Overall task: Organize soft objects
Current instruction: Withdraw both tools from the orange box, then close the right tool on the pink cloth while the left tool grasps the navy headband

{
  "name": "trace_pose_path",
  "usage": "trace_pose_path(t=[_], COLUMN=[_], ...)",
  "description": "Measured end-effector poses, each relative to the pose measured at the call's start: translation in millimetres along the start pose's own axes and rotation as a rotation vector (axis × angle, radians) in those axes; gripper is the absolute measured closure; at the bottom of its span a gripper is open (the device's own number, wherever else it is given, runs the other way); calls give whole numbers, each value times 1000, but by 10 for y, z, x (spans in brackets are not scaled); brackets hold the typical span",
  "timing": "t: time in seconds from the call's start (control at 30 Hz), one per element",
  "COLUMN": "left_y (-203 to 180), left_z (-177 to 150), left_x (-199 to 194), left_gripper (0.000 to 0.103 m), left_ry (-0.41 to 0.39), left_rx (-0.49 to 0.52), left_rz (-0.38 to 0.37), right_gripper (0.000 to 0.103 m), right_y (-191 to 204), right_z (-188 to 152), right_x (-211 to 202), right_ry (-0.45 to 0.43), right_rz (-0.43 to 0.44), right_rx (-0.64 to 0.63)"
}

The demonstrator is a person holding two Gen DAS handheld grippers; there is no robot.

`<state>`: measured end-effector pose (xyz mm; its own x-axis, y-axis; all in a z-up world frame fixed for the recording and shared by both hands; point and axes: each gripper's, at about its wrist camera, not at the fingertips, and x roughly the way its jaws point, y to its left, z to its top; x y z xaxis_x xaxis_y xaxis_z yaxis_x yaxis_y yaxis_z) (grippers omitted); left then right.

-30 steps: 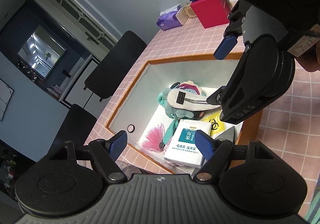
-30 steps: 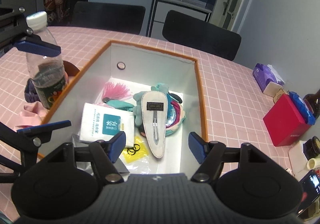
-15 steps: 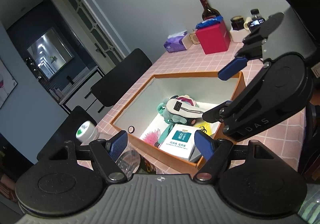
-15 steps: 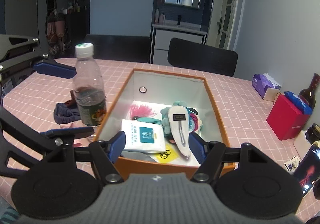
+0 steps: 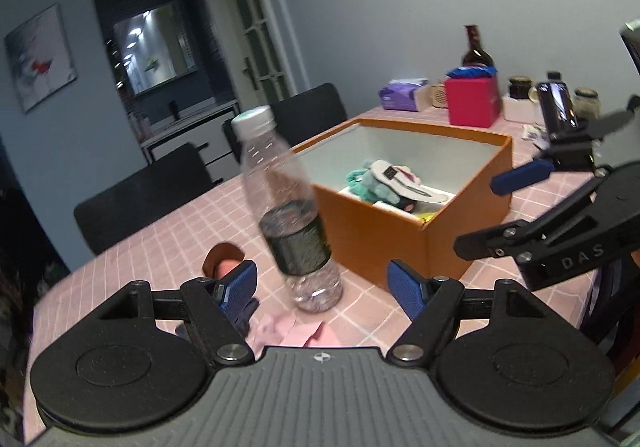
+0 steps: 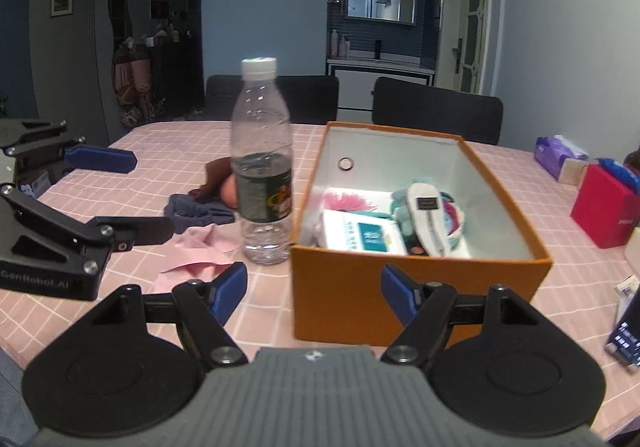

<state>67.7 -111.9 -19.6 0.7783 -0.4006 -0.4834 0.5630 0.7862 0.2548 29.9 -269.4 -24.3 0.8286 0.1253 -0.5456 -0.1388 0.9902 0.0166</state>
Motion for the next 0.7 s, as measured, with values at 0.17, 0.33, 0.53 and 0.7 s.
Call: trace_pose_path(t=[0.17,0.33,0.53,0.7], left_y=[294,548,840,996], left_z=[-270,-553,-827,-935], left_x=[-79,-85,-47,-5], left_gripper=[16,16,18,19], left_ry=[-7,26,67,95], left_rx=[-124,-210,-272,-295], left_rz=[32,86,125,108], right_gripper=[30,30,30,30], right_y=[194,396,629,753], right_z=[-85,-148,-192,-173], right_x=[129,363,683,923], right_ry=[2,40,77,109], right_rz=[56,117,128,134], right_rx=[27,36,8,3])
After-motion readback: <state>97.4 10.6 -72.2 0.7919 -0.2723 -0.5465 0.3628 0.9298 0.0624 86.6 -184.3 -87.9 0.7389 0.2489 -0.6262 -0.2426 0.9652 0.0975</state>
